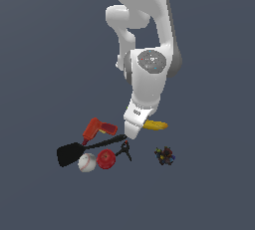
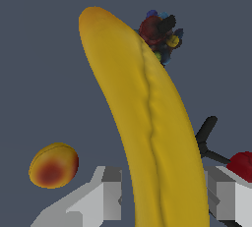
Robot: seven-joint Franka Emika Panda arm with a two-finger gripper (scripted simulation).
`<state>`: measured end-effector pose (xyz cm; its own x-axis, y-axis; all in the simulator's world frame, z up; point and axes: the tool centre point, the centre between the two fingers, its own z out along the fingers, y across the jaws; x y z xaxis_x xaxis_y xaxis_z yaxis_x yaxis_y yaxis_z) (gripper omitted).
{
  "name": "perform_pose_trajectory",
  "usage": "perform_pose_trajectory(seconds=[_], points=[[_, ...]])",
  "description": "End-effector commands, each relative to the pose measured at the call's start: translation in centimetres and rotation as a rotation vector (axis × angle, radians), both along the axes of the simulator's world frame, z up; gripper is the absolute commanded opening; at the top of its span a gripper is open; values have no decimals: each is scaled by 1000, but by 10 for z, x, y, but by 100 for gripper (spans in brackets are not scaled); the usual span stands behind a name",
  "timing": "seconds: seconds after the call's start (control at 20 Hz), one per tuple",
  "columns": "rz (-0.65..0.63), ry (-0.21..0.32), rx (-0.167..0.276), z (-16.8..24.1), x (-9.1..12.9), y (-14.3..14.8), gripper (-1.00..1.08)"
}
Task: Pick up a designated object from a clutter of objects.
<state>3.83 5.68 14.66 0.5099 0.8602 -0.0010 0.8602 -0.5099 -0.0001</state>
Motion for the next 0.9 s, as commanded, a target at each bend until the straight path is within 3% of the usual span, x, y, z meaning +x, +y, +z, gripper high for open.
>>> perform_pose_trajectory(seconds=[0.0,0.85], points=[[1,-2,1,26,-2,-20,-100],[2,-2,4,195,-11,-158,-100]])
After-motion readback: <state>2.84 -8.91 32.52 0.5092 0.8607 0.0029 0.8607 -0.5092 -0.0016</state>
